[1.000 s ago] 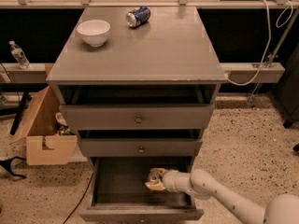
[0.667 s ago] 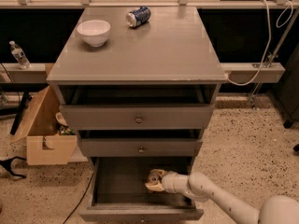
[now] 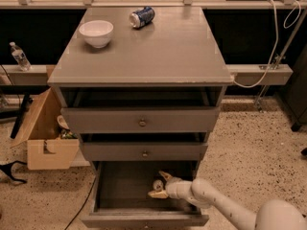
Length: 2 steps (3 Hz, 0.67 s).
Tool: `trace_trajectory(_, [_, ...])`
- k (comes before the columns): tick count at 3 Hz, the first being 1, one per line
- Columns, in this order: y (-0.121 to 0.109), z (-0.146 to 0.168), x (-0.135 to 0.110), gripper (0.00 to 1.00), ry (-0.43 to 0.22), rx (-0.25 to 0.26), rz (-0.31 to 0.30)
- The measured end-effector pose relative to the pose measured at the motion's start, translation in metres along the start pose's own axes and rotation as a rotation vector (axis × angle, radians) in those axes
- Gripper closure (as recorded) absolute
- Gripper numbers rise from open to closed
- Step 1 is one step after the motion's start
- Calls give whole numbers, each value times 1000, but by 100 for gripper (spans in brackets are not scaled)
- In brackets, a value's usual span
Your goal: Place orange can into bottom drawer
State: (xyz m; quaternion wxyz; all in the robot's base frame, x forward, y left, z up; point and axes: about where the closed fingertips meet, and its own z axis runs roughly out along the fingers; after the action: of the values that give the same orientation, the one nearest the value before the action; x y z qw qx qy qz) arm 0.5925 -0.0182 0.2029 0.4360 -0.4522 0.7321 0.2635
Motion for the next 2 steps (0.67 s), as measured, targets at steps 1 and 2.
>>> trace_trajectory(1, [0, 0, 0, 0, 0, 0, 0])
trace_trajectory(2, [-14, -35, -5, 0, 3, 28, -8])
